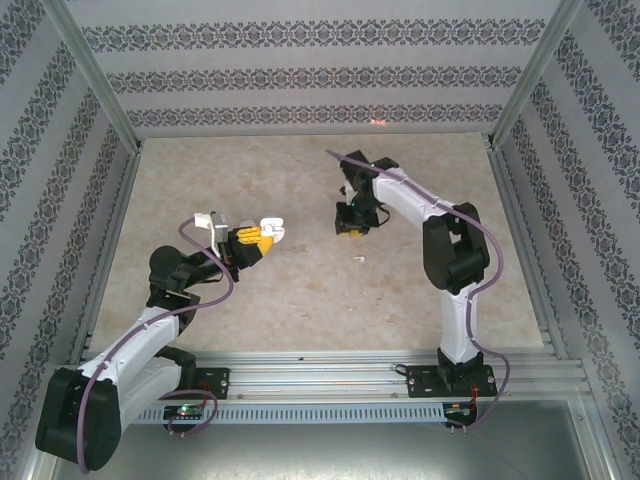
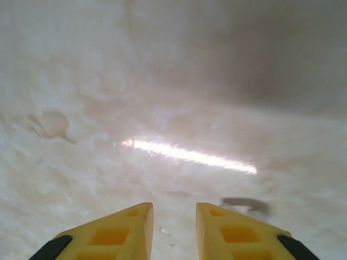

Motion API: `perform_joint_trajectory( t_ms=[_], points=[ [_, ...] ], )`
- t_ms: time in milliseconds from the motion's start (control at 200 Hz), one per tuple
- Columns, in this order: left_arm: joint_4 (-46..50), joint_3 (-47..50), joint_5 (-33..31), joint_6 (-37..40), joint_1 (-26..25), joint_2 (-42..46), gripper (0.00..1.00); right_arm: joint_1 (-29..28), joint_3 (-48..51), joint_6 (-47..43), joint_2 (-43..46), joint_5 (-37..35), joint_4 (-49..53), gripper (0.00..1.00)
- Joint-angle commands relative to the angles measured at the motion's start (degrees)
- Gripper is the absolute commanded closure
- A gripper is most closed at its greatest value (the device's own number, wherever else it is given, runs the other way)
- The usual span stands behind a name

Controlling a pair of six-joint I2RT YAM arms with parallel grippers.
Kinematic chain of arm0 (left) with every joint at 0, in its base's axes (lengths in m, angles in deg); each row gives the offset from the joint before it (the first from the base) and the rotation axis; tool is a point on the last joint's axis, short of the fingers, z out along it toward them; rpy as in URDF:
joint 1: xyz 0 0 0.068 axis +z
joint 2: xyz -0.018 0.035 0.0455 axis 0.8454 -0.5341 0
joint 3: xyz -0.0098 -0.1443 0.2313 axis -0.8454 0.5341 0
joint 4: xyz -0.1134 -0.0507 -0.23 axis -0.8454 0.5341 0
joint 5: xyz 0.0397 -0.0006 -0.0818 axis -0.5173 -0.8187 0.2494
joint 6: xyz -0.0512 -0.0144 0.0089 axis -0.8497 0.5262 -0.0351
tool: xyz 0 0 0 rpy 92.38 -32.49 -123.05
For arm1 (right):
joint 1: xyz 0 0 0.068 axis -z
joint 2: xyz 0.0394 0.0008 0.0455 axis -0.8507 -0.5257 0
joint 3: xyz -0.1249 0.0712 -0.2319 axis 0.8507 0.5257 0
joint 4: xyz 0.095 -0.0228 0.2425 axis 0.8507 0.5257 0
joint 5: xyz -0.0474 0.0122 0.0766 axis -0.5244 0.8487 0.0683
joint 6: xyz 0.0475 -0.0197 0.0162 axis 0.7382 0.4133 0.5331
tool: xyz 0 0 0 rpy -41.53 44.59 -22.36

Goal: Insert wireless bluetooth earbuds into charging case

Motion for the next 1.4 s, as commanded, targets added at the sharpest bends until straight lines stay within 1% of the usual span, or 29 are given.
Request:
perform_joint_trajectory(
  t_ms=[0, 105, 140, 185, 235, 260, 320, 430, 530, 719, 874, 1039, 1189, 1394],
  points=[
    [-0.74, 0.94, -0.38, -0.47, -0.45, 0.96, 1.00, 1.30, -0.04, -2.17, -1.33, -2.72, 5.27, 0.74],
    [-0.06, 1.03, -0.43, -0.08, -0.42, 1.21, 1.00, 1.16, 4.17, -0.73, 0.78, -1.87, 2.35, 0.73],
    [0.25, 0.95, -0.42, 0.06, -0.46, 1.19, 1.00, 0.79, 5.38, -0.06, 1.67, -2.00, 1.35, 0.72],
    [0.26, 0.94, -0.33, 0.23, -0.46, 1.00, 1.00, 0.18, 6.92, 1.04, 2.68, -2.57, 0.11, 0.65],
    [0.13, 0.78, -0.19, 0.24, -0.42, 0.71, 1.00, -0.26, 8.62, 2.55, 3.41, -2.99, -1.49, 0.54],
    [0.06, 0.65, -0.01, 0.16, -0.41, 0.58, 1.00, -0.30, 9.43, 3.18, 3.55, -2.86, -2.45, 0.51],
    [-0.44, 0.50, 0.03, -0.02, -0.46, 0.23, 1.00, -0.42, 10.63, 4.34, 3.27, -2.46, -4.05, 0.49],
    [-0.73, 0.57, 0.33, -0.37, -0.41, 0.28, 1.00, -0.46, 10.23, 4.87, 1.31, -3.71, -5.40, 0.50],
    [-0.11, 0.94, 0.36, -0.30, -0.42, 1.23, 1.00, -0.96, 9.10, 4.21, -0.40, -4.86, -5.62, 0.54],
    [3.53, 1.54, -0.34, 0.92, -0.41, 4.10, 1.00, -3.97, 7.73, 1.48, -2.33, -7.08, -5.22, 0.54],
    [4.69, 1.29, -0.21, 1.20, -0.44, 4.95, 1.00, -5.51, 8.09, 0.92, -3.65, -7.25, -4.32, 0.55],
    [5.37, 1.12, -0.15, 1.20, -0.48, 5.49, 1.00, -6.48, 10.96, 1.56, -2.80, -7.68, -4.17, 0.55],
    [6.01, 1.01, -0.09, 1.20, -0.46, 6.14, 1.00, -7.42, 14.91, 2.08, 0.56, -8.31, -5.04, 0.55],
    [6.19, 0.80, -0.10, 1.07, -0.44, 6.45, 1.00, -10.34, 18.00, 2.75, 4.75, -10.05, -3.84, 0.55]
  ],
)
